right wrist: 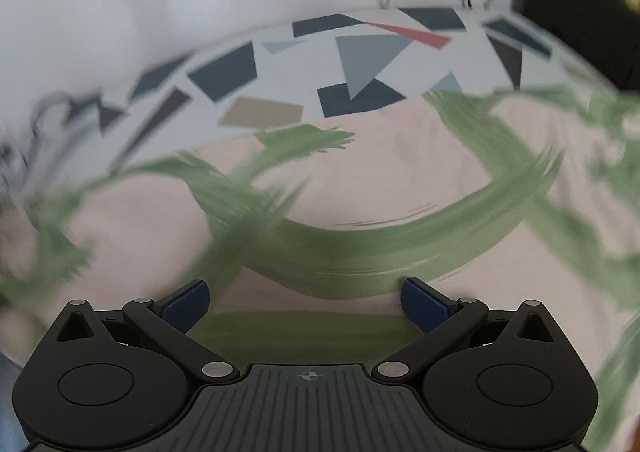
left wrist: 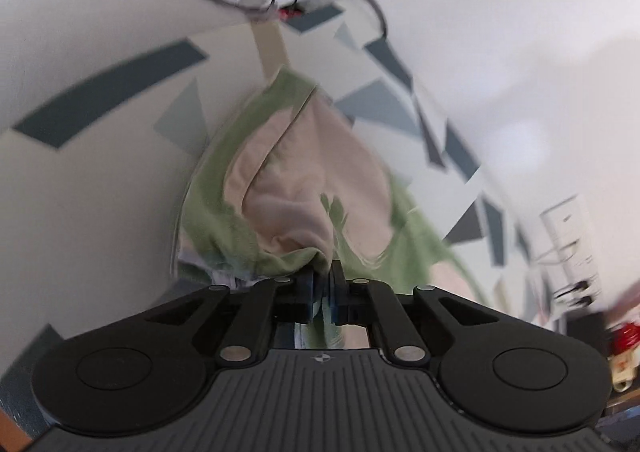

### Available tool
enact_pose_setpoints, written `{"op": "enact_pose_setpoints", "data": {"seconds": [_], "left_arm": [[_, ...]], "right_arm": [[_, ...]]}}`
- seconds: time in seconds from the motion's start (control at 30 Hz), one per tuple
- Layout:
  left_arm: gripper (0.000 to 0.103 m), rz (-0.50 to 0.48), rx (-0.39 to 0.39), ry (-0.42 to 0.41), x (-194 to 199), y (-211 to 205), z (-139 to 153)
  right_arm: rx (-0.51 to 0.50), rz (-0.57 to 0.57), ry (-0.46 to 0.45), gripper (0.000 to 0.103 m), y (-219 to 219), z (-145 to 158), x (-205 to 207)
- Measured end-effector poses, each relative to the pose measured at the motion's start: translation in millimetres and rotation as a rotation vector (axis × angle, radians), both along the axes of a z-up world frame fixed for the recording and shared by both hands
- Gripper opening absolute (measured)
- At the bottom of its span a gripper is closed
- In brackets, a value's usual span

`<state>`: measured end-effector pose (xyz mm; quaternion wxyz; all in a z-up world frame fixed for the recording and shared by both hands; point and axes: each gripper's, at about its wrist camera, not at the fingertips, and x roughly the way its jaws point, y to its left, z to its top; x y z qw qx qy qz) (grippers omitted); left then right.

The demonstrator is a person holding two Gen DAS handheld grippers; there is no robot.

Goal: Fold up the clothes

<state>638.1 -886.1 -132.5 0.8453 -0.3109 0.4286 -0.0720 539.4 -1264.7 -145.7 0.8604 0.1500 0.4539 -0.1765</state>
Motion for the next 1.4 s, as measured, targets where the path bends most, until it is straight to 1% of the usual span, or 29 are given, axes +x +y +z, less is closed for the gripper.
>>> {"op": "enact_pose_setpoints", "data": {"seconds": [0.07,0.13,0.2,0.3,0.4,0.43,0.47,0.57,0.7,0.77,0.8,0.87,0.93,1.0,1.03,1.07,1.1,1.2,1.27,1.3,1.33,1.4], "left_arm": [[0.007,-0.003,0.016,-0.049,1,7,11],[0.007,0.016,0.006,-0.063,5,19,17],[0.007,0.04,-0.005,-0.067,10,33,22],[0.007,0.051,0.021,-0.076,14,53,30],[0.007,0.022,0.058,-0.079,12,67,34],[0.007,0.012,0.058,-0.074,12,71,33],[0.007,0.003,0.054,-0.069,12,75,31],[0.008,-0.016,0.014,-0.071,9,85,25],[0.008,-0.068,-0.017,-0.082,6,95,20],[0.008,-0.089,-0.024,-0.085,7,98,18],[0.008,-0.097,-0.03,-0.085,8,100,18],[0.008,-0.113,-0.034,-0.087,10,100,17],[0.008,-0.15,0.008,-0.106,12,94,21],[0.008,-0.215,0.054,-0.15,13,79,28],[0.008,-0.253,0.06,-0.175,14,70,33],[0.008,-0.293,0.064,-0.2,14,60,38],[0.008,-0.333,0.068,-0.224,15,48,44],[0.008,-0.462,0.078,-0.305,14,5,58],[0.008,-0.564,0.084,-0.338,13,-31,60],[0.008,-0.622,0.093,-0.345,12,-51,59],[0.008,-0.68,0.101,-0.352,11,-72,57],[0.008,-0.81,0.134,-0.339,-1,-113,41]], "right_arm": [[-0.033,0.0,0.019,0.102,7,-3,3],[-0.039,0.023,0.011,0.102,17,-4,7],[-0.071,0.073,0.018,0.102,36,-6,14],[-0.073,0.148,-0.006,0.102,67,-5,27],[-0.075,0.226,-0.046,0.102,105,0,42],[-0.073,0.258,-0.061,0.102,119,2,46],[-0.074,0.295,-0.069,0.102,134,3,51],[-0.093,0.408,-0.053,0.102,182,-1,61],[-0.133,0.558,-0.108,0.102,240,-1,53],[-0.184,0.613,-0.146,0.102,262,0,47],[-0.202,0.625,-0.155,0.102,269,0,47],[-0.172,0.604,-0.14,0.102,270,1,49],[-0.109,0.569,-0.117,0.102,262,3,50],[-0.092,0.588,-0.111,0.102,252,6,47],[-0.081,0.587,-0.118,0.102,243,9,43],[-0.067,0.557,-0.138,0.102,230,11,38],[-0.042,0.477,-0.165,0.102,211,14,31],[0.059,0.17,-0.164,0.102,140,16,10],[0.104,-0.035,-0.149,0.102,87,18,-9],[0.111,-0.119,-0.145,0.102,63,19,-19],[0.096,-0.173,-0.147,0.102,45,21,-30],[0.05,-0.259,-0.156,0.102,14,27,-54]]}}
